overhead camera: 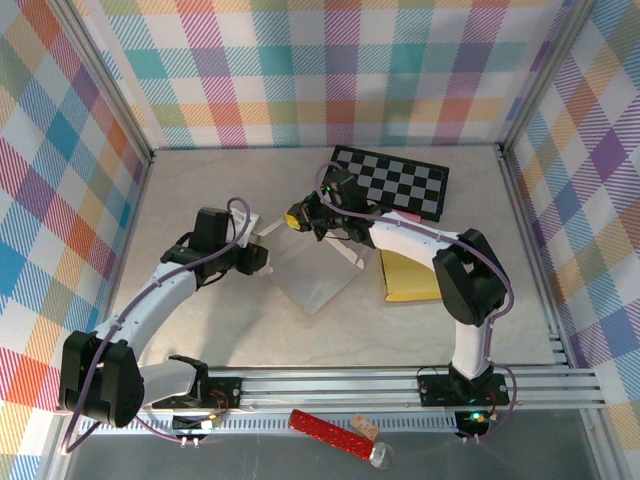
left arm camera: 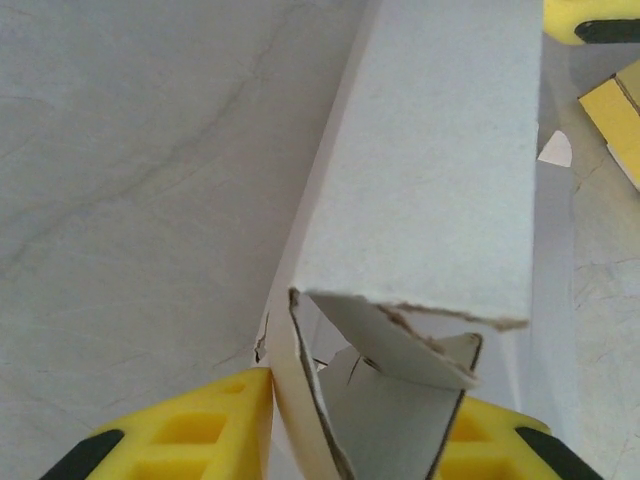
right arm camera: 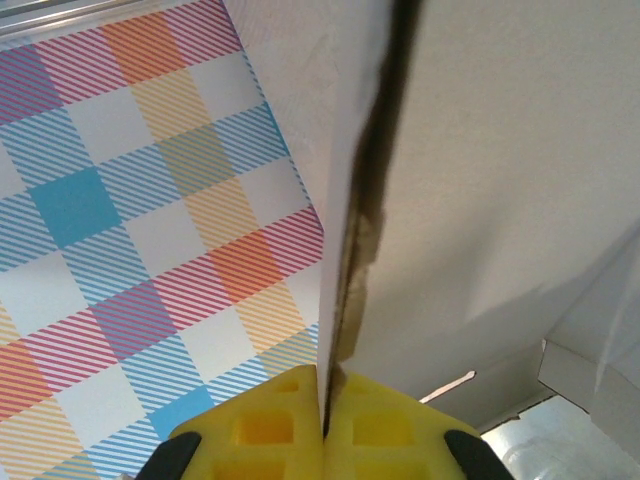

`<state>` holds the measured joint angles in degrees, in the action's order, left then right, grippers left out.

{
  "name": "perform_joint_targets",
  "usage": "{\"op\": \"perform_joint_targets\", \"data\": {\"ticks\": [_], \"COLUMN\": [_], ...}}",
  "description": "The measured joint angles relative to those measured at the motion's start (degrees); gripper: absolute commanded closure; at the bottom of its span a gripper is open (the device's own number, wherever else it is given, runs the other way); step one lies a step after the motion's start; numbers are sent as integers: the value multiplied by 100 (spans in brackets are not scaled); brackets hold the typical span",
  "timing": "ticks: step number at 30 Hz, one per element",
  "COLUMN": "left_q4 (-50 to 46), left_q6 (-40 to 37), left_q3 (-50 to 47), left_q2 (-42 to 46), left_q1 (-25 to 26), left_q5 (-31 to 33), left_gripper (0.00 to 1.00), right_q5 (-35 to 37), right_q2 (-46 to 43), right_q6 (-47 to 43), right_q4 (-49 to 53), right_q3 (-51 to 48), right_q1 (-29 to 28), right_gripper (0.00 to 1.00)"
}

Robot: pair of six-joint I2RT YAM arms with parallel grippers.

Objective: Fold the paper box

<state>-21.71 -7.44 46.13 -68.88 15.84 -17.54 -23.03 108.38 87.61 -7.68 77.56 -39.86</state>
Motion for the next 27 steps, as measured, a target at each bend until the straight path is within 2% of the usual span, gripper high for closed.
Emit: {"op": "perform_joint_targets", "data": {"ticks": [14, 27], "left_q4": [737, 968], "left_q6": [568, 946], "left_q3": [-732, -728], "left_q2": [-59, -540], "left_q1": [238, 455], "left_q5": [-46, 219], "left_gripper": [69, 73], "right_q5": [26, 109], "right_q2": [260, 295], "right_q6": [0, 24], "right_q4": [-422, -1338], "right_q3": [-26, -588], "right_q1": [0, 0], "right_gripper": [100, 100]}}
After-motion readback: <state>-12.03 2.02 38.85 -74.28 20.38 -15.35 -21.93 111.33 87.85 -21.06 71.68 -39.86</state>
